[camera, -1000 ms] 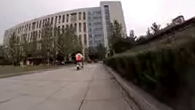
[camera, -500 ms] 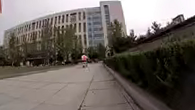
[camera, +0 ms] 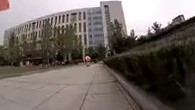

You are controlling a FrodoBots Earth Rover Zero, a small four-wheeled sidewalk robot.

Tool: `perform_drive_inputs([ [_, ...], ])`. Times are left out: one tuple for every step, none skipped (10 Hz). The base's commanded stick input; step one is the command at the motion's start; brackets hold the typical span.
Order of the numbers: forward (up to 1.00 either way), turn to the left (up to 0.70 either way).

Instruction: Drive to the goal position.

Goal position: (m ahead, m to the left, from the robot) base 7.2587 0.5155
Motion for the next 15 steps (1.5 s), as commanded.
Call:
perform_drive_inputs([
  [0.45, 0.00],
  [0.45, 0.00],
  [0.45, 0.00],
  [0.45, 0.00],
  [0.45, 0.00],
  [0.45, 0.00],
  [0.45, 0.00],
  [0.45, 0.00],
  [0.45, 0.00],
  [0.45, 0.00],
  [0.45, 0.00],
  [0.45, 0.00],
  [0.45, 0.00],
  [0.45, 0.00],
  [0.45, 0.00],
])
